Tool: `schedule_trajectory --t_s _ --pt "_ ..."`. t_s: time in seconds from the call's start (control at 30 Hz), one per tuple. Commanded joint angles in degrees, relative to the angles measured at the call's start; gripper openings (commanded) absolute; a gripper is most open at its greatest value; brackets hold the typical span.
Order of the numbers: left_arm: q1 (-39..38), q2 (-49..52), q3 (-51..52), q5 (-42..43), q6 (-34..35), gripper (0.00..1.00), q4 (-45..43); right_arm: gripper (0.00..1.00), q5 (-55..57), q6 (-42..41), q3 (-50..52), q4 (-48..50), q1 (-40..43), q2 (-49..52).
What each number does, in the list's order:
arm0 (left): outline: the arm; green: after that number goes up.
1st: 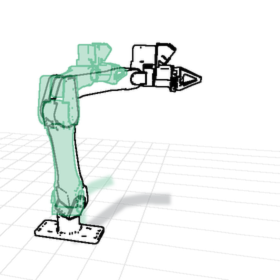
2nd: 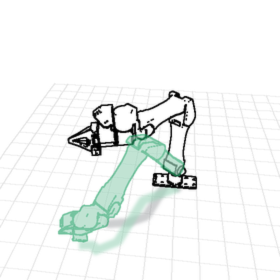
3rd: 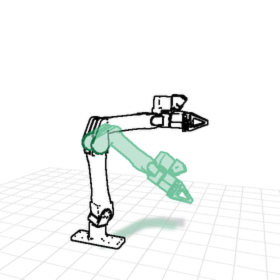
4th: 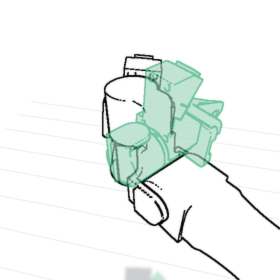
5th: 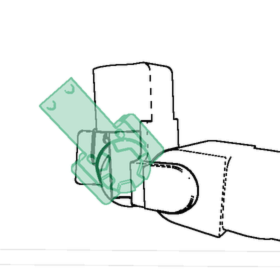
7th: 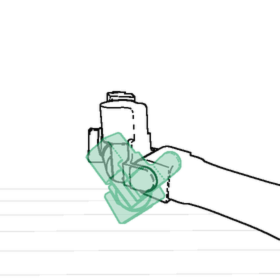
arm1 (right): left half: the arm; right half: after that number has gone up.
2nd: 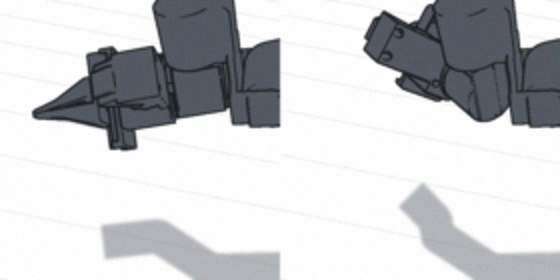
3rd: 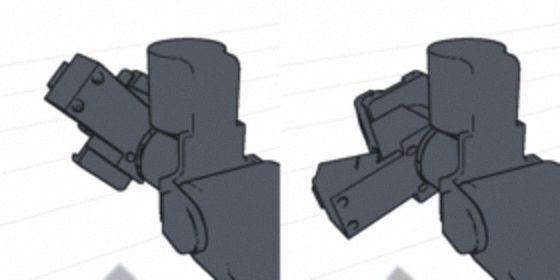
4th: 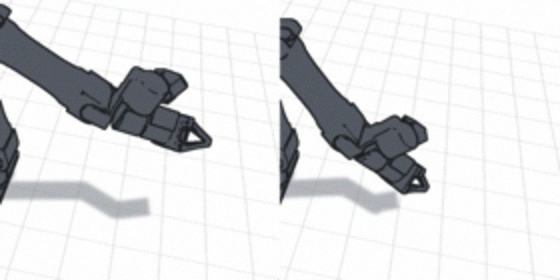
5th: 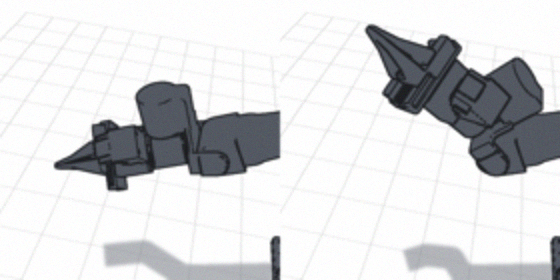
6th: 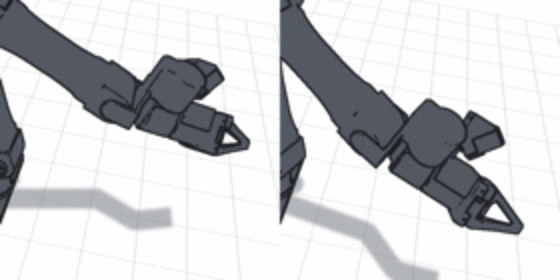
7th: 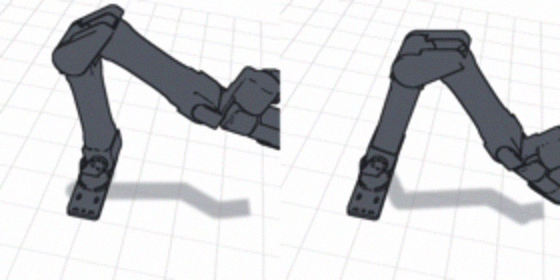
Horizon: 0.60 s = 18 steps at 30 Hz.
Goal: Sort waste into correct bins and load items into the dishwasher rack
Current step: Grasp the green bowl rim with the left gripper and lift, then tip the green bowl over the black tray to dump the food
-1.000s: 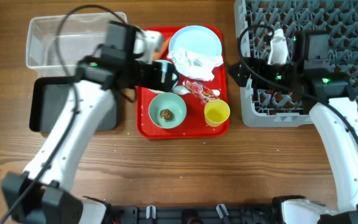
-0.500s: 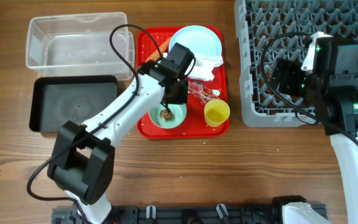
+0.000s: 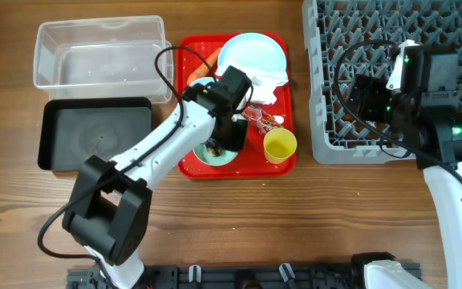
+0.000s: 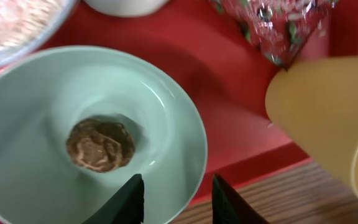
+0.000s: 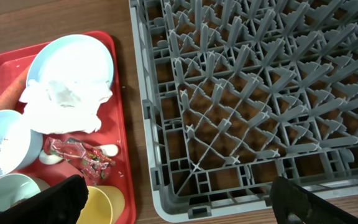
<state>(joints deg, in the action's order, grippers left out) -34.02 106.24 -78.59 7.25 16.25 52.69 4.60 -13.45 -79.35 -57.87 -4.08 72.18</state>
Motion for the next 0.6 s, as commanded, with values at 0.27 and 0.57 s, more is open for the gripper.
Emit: schedule_trajectory --t_s 0.27,0.57 --pt "-1.2 0.5 9.3 0.6 -3.8 0.23 -9.6 0.97 1.0 -0.3 -1.2 0.0 0.2 1.6" --pt "-1.2 2.8 9.3 0.2 -3.8 0.11 -9.9 0.98 1.0 -0.2 -1.2 0.0 0.2 1.6"
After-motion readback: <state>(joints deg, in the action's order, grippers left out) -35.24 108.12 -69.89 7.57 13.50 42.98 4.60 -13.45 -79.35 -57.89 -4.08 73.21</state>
